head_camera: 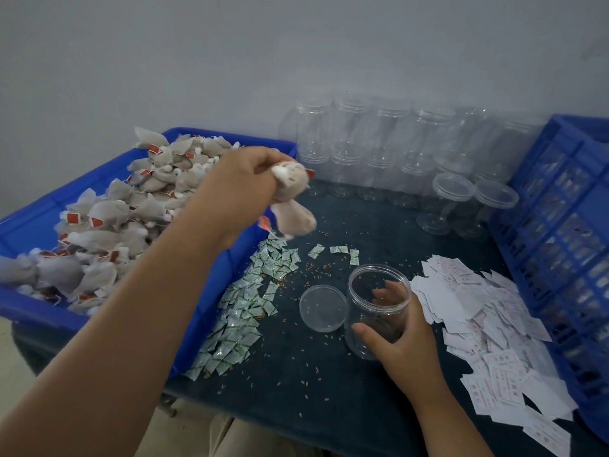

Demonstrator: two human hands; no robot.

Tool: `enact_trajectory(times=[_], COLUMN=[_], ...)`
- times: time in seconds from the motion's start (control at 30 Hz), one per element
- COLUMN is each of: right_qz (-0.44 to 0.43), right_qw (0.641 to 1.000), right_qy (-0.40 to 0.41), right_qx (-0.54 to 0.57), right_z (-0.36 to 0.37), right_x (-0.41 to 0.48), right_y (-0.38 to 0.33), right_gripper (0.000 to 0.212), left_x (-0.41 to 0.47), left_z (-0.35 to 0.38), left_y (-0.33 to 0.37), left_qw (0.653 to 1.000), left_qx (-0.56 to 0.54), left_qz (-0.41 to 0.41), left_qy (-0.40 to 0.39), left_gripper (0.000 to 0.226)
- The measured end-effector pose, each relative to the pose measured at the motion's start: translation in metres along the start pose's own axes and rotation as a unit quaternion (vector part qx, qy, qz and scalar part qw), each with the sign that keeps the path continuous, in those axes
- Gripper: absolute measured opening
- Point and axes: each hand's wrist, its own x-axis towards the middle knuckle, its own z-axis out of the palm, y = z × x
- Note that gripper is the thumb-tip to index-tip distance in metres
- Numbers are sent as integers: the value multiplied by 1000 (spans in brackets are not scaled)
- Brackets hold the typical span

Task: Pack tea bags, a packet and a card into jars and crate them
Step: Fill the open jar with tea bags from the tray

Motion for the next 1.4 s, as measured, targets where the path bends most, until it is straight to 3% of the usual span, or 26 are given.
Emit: enact_trajectory(times=[0.17, 0.27, 0.4, 0.47, 0.57, 0.67, 0.73, 0.8, 0.9, 0.97, 1.03, 1.1, 1.17, 1.27, 1.33, 1.4], right_qz=[0, 7, -6, -11, -12, -22, -26, -27, -36, -42, -43, -43, -44, -47, -43, -38], right_qw=[1000, 1000, 1000, 1000, 1000, 1000, 1000, 999, 999, 999, 999, 999, 999, 999, 999, 999], right_qy=[-3, -16, -8, -5, -17, -11, -9, -12, -15, -14, -13, -12, -11, -16, -19, -19], right_qx=[2, 12, 7, 9, 13, 6, 15, 18, 10, 4, 6, 9, 3, -3, -6, -4], right_z=[-1, 0, -1, -2, -2, -1, -2, -3, -3, -2, -2, -2, -3, -3, -2, -1], right_x=[1, 1, 1, 0, -1, -1, -2, -2, -2, -2, -2, -3, -3, -3, -3, -3], right_y=[1, -2, -4, -3, -5, -8, -9, -9, -13, -15, -15, -14, -13, -10, -7, -5], right_gripper=[85, 86, 75, 78, 77, 77, 77, 77, 74, 75, 76, 75, 76, 78, 83, 82], left_x=[-14, -20, -29, -32, -31, -30, -31, -35, -43, -46, -47, -44, -29, 12, 39, 54], left_z=[62, 89, 113, 116, 116, 115, 114, 116, 124, 122, 112, 91, 61, 3, -35, -57], left_y=[9, 4, -8, -17, -26, -28, -28, -27, -23, -20, -13, -5, -1, -15, -38, -76], left_qw=[978, 969, 958, 966, 979, 986, 982, 958, 890, 864, 862, 893, 931, 944, 903, 806], left_qx=[-163, -179, -176, -103, 72, 94, 114, 207, 364, 388, 359, 306, 270, 308, 417, 553], left_qz=[-45, -62, -123, -118, -46, 9, 39, 81, 149, 179, 180, 157, 144, 71, -44, -135], left_qy=[-119, -155, -191, -205, -187, -140, -142, -182, -230, -267, -311, -291, -201, -99, -97, -160], left_gripper=[41, 48, 30, 29, 26, 9, 12, 19, 18, 24, 26, 20, 14, 14, 15, 23])
